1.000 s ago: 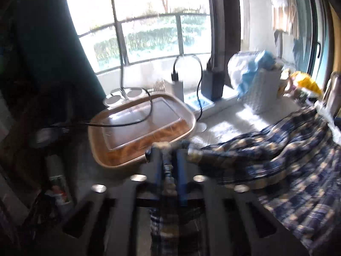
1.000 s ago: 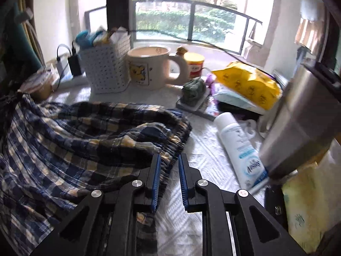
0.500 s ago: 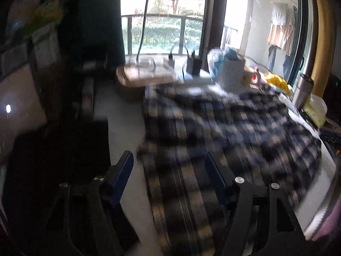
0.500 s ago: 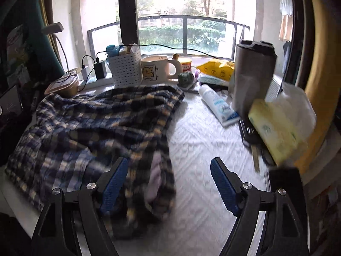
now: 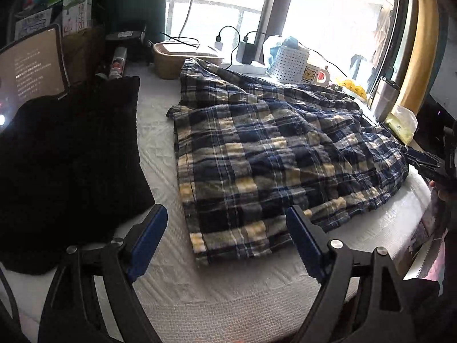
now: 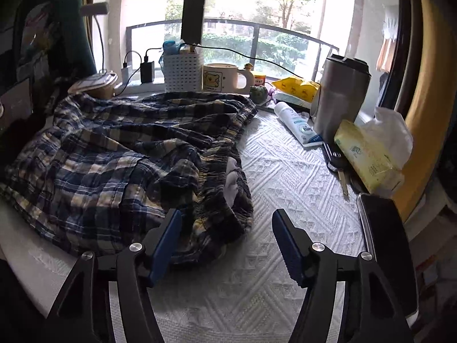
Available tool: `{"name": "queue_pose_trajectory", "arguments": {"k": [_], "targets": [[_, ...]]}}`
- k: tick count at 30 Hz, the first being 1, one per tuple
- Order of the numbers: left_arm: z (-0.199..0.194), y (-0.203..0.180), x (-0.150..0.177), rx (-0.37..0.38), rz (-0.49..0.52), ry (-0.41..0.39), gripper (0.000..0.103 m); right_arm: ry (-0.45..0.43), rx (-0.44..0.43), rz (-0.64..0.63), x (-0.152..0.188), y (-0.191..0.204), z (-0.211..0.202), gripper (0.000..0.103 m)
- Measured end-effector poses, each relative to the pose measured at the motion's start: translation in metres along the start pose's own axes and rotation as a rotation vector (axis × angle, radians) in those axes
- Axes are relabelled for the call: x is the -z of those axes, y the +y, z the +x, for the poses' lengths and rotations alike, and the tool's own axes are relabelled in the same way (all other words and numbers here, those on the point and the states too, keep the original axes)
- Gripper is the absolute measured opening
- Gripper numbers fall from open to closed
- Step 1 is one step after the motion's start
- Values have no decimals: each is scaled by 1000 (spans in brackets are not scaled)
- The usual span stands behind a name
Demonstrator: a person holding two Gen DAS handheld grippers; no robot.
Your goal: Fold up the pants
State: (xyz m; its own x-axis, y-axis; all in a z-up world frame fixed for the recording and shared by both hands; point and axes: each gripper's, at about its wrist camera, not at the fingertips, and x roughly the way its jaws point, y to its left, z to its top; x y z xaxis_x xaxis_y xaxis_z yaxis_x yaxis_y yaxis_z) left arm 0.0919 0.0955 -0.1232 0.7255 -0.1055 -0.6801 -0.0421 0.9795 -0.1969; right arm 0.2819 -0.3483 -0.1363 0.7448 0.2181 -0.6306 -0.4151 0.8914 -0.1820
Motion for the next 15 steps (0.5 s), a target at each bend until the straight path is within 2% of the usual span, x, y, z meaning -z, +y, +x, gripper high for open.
{"name": "queue_pose_trajectory", "arguments": {"k": [1,4,6,7,9,10,11,13,15], "targets": [[2,0,2,0,-4,5,85,5,0,-12,-1,3,2,64],[9,-4,5,14,0,12,85,28,0,-35,-3,11,11,50],[11,-8,6,0,0,-6,81,48,6,-45,-2,14,18,34],[13,-11,6,-2,12,-10,75,57,4,-37,-1,13,21,30],[16,-17,6,-30,47,-11,39,61,-6,-18,1,13,24,24],[16,-17,5,-44,54,-15,26,57,-8,-17,2,13,24,22],[17,-15,4,-24,43,-5,8,55,-12,-17,1,14,23,18],[16,-11,1,-6,18,-9,5,40,-7,-8,-1,15,19,8],[9,-9,-3,7,2,-29,5,24,-2,2,-6,14,11,8]]}}
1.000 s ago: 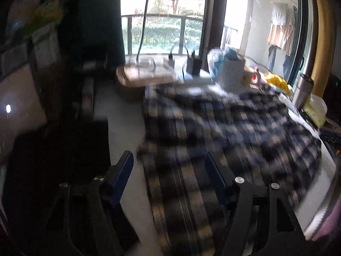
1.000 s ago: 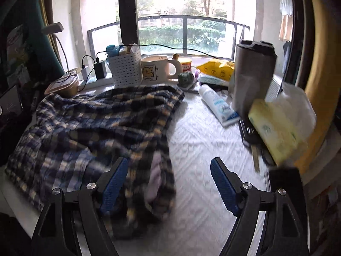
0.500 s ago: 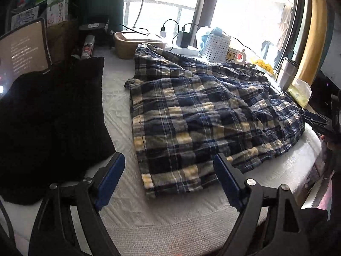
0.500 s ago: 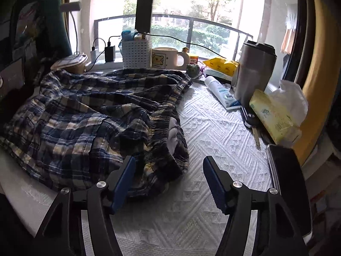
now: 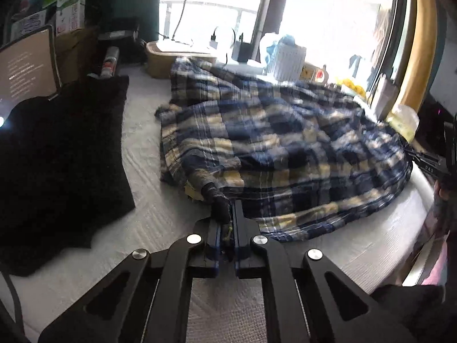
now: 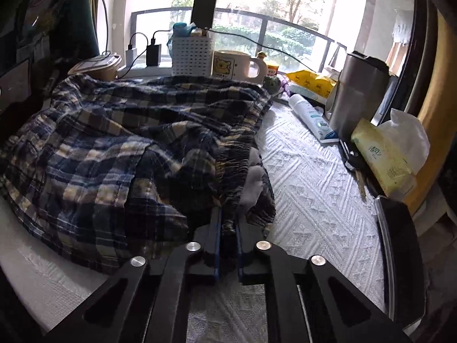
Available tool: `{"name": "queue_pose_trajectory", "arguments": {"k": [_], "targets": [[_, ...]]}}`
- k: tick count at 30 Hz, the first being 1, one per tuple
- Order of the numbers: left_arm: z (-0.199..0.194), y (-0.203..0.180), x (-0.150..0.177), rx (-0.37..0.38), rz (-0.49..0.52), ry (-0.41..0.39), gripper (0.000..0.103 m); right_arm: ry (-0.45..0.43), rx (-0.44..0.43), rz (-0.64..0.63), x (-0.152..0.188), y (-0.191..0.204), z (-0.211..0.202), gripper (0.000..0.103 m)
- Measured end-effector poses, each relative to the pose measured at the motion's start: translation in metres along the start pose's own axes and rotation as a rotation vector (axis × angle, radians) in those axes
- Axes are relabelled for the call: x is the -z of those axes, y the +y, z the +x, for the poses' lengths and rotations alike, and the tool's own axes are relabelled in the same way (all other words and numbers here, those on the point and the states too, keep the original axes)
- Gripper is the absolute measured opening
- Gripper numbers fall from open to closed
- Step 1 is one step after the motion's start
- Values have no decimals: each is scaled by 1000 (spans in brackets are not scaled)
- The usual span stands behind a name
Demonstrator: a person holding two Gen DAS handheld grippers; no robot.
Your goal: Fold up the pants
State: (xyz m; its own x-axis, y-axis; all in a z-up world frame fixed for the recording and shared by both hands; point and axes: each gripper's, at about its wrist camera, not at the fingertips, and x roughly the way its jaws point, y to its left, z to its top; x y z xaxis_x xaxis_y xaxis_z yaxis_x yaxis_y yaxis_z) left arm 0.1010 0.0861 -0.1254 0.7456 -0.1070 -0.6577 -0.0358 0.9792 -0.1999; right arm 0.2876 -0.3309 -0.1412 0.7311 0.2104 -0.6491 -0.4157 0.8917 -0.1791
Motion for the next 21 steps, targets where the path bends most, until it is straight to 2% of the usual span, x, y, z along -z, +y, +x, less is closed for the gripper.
{"name": "queue_pose_trajectory", "arguments": {"k": [3,8,11,13,17,21], "targets": [[-21,5,-13,46,-33,-50,4,-55,0,5,-12,-1,-24,8],[-66,11,-41,72,-45,-153,4,-131,-20,21,-33,-8,-70,8],[-89,9,-51,84,-31,-194,4,-163,-34,49,-40,-16,-92,8],[-98,6,-53,100,-21,-195,4,-172,-29,56,-41,-20,-103,8],[-97,4,-42,124,-10,-118,4,-156,-19,90,-33,-30,-112,8],[-76,7,-13,186,-36,73,4,-89,-21,137,-8,-41,-101,8]]}}
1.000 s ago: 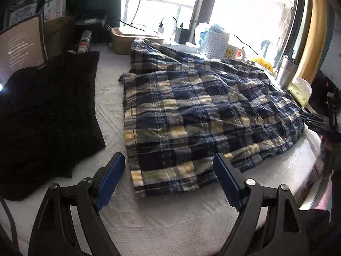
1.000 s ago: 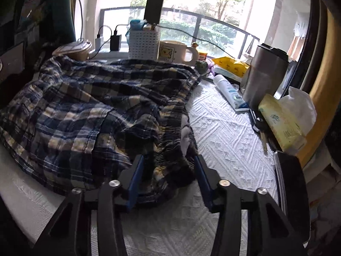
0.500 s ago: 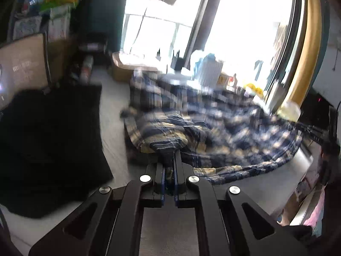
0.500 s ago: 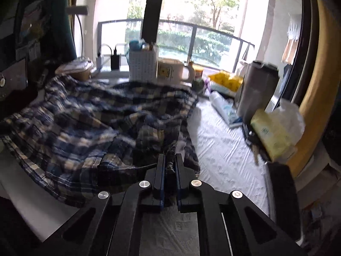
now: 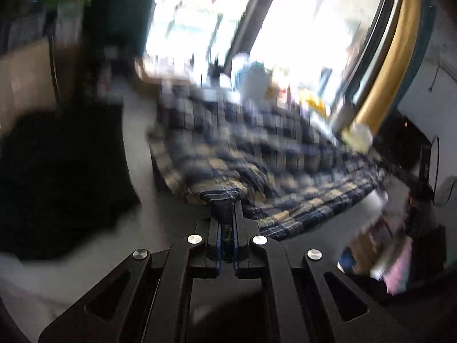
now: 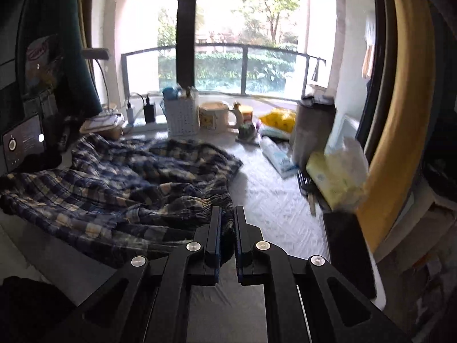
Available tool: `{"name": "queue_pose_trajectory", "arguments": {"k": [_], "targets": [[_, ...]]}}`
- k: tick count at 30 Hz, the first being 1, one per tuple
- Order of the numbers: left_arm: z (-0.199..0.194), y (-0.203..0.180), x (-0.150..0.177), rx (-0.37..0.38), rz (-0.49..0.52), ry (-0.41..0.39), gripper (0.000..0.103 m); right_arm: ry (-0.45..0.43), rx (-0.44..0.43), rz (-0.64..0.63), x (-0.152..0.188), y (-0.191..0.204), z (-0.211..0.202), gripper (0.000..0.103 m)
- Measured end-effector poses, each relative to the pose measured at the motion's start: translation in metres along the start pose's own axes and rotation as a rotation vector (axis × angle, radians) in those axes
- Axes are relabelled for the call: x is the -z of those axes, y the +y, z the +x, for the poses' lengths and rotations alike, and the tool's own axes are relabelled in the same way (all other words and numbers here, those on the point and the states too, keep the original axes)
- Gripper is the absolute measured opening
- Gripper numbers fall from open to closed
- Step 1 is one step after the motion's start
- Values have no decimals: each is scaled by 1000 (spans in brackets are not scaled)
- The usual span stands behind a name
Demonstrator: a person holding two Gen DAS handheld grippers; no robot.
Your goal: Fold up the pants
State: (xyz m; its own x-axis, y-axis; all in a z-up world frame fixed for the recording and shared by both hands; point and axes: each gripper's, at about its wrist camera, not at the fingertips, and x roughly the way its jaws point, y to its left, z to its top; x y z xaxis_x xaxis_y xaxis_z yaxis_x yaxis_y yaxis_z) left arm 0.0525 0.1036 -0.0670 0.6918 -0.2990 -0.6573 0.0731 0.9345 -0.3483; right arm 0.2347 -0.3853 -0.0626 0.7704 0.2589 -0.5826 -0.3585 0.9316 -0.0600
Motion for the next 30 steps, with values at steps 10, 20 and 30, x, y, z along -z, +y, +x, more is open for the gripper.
{"name": "queue_pose_trajectory", "arguments": {"k": [10,20,30], "targets": [[31,13,39,-98,55,207,37,143,7,72,65,-19,51,8],[21,26,-46,-243,186,14,62,3,66,4,18,-34,17,68],[123,9,-98,-87,178,131,63,51,-37,-107,-32,-14,84,67]]}}
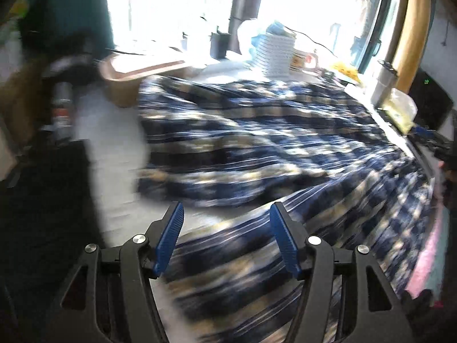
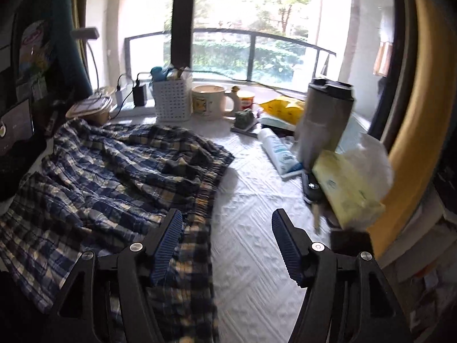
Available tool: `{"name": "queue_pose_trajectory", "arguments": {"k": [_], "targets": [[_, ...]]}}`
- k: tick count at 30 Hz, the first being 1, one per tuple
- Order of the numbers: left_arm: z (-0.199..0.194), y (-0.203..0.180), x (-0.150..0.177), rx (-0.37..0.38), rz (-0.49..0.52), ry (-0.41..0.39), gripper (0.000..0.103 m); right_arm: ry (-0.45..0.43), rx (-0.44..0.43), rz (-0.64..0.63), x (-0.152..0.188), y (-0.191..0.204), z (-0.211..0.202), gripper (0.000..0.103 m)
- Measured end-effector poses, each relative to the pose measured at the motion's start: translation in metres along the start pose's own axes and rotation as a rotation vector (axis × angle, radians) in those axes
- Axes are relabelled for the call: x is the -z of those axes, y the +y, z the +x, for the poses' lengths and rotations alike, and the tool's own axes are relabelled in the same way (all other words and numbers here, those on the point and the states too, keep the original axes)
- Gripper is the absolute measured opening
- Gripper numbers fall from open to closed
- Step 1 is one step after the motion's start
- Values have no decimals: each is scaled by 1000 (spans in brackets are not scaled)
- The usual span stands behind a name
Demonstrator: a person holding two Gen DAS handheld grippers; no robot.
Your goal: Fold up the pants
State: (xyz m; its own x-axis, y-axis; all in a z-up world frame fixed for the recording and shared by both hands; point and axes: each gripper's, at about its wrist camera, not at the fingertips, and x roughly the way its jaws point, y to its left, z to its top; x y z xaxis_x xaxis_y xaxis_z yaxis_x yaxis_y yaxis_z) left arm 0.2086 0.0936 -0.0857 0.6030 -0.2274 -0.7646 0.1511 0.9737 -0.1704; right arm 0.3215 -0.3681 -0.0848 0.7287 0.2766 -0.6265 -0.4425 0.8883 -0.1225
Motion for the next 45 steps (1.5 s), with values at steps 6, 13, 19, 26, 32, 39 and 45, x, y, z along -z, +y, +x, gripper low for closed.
{"name": "queue_pose_trajectory", "arguments": {"k": [6,13,19,26,32,39,45], "targets": [[35,-36,-18,81,97,64,63,51,-42,-64,-13,10,40,67],[60,-56,-19,34,190,150,63,88,-91,-83,-21,7,70,67],[70,-57,-34,-81,246,133,61,80,-126,-55,-39,-5,83,67],[78,-57,-34,-90,264,95,1,114,-186,53,-56,-23,123,67],[69,-24,-39,-75,155,90,2,141,-218,132,-64,-33,154,67],[48,-10,-51,-48,105,20,23,185,-210,74,-67,-16,178,25],[31,18,-58,-94,69,-46,29,144,-21,13,-81,-21,184,20]]}}
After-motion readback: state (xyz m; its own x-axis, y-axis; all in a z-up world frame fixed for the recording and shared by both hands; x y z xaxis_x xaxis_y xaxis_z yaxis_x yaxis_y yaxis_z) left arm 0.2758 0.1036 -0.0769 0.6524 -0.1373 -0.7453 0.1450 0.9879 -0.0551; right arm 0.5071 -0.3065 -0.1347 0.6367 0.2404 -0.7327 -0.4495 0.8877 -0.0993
